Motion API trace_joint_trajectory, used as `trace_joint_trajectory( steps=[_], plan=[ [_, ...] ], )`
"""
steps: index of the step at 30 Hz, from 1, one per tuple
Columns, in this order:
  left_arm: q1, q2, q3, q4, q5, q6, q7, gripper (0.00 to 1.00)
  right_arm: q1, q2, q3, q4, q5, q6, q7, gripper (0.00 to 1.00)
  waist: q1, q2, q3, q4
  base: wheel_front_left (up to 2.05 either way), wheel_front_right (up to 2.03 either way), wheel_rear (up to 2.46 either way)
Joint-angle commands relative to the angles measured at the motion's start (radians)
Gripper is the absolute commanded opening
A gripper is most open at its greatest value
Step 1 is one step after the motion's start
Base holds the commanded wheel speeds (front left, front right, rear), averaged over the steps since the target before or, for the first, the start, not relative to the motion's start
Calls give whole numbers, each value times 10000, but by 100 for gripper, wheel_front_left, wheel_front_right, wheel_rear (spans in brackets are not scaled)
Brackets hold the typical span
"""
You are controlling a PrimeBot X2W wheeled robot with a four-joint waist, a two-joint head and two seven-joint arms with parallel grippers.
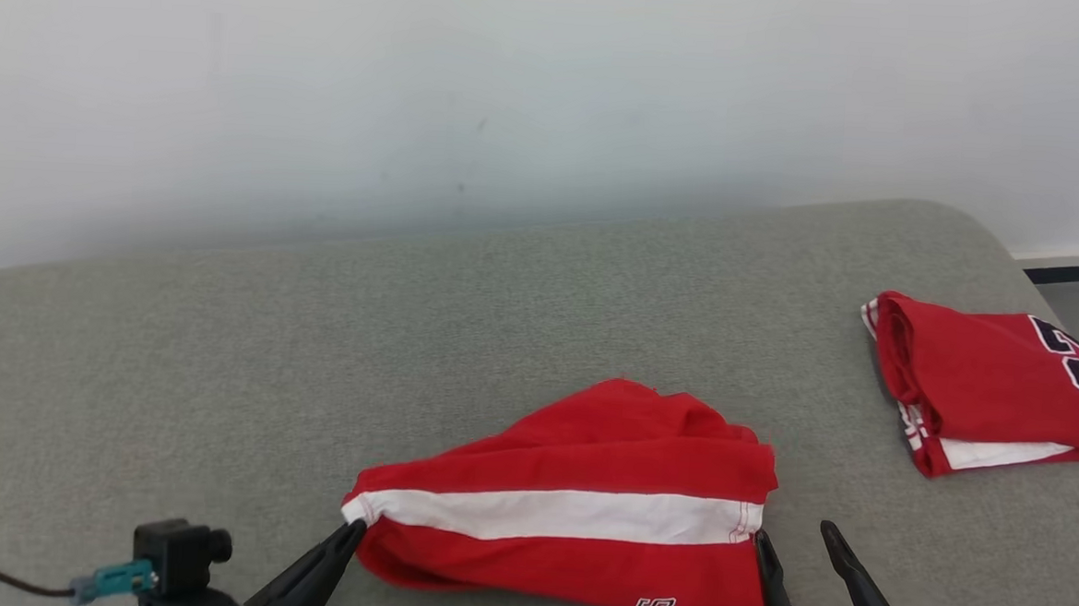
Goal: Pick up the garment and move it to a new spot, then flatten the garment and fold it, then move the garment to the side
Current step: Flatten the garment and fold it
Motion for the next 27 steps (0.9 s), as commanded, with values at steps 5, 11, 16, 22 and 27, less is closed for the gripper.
trace_joint_trajectory(
  steps=[5, 11, 16, 22, 27],
  plan=[
    [482, 268, -6, 148, 119, 80, -250, 0, 60, -134, 44, -2, 53, -3, 0, 100, 0, 0, -45, 205, 0, 0, 0],
    [923, 448, 1, 314, 25, 199, -371, 0, 134, -201, 103, 38, 91, -3, 0, 100, 0, 0, -144, 228, 0, 0, 0],
    [1181, 394, 104, 485, 2, 263, -545, 0, 138, -216, 132, 74, 102, -3, 0, 100, 0, 0, -240, 213, 0, 0, 0],
    [1460, 309, 356, 651, 201, 410, -799, 0, 233, -199, 145, 110, 133, -3, 0, 100, 0, 0, -372, 197, 0, 0, 0],
    [1646, 181, 642, 681, 409, 643, -879, 85, 251, -146, 135, 111, 139, -3, 0, 100, 0, 0, -423, 246, 0, 0, 0]
  ],
)
